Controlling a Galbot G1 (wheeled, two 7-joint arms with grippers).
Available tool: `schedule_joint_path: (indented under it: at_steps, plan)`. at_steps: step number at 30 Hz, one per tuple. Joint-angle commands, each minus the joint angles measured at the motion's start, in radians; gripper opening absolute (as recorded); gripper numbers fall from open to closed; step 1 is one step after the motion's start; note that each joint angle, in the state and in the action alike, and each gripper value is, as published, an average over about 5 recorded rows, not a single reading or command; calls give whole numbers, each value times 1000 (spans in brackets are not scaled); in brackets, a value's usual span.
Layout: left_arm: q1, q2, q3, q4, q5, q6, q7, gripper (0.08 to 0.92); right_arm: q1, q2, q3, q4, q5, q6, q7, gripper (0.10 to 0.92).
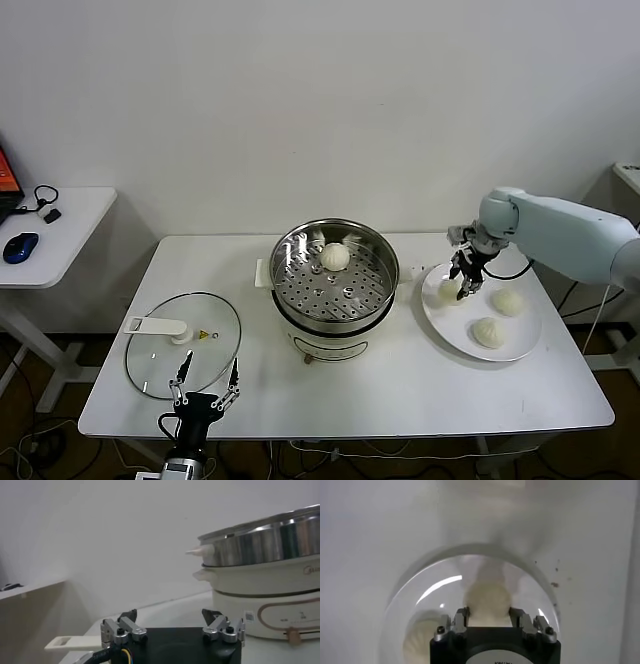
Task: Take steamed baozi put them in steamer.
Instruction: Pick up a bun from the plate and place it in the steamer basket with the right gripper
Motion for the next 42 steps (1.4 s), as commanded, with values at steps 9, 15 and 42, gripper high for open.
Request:
schedule_joint_path:
  at_steps: [9,15,42]
  plan:
    - [-20,-3,10,18,-3,9,4,823,613,83,-277,382,469,-105,11,568]
    - [-23,-3,14,12,0,15,7,823,644,168,-234,431,544,-142,39,568]
    - [-14,4,-1,-2,-15,23,14,823,226,512,-100,199,553,-326,231,567]
